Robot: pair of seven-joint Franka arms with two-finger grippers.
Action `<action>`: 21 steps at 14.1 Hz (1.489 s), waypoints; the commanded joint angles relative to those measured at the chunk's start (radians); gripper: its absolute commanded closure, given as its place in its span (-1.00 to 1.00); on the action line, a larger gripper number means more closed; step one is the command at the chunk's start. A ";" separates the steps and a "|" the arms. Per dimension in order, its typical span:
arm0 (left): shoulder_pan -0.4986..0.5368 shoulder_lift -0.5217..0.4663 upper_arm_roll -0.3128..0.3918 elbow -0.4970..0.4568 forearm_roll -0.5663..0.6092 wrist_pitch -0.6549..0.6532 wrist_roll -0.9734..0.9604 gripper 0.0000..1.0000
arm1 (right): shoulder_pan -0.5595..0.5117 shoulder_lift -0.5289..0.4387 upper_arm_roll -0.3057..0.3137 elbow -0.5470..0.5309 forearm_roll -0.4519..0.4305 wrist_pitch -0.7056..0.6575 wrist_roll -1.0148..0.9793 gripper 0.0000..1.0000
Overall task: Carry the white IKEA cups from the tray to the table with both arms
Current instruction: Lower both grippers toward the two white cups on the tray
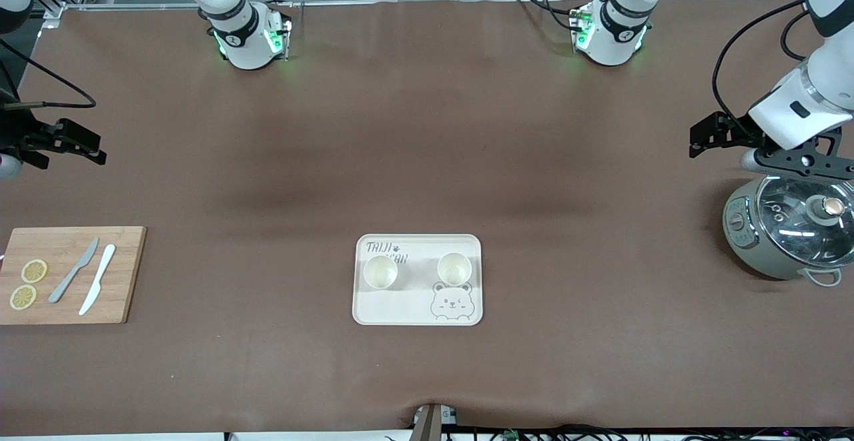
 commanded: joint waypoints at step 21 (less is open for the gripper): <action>-0.409 0.643 -0.010 0.427 0.017 0.271 -0.593 -1.00 | 0.303 0.286 0.004 -0.024 0.112 0.363 0.276 -1.00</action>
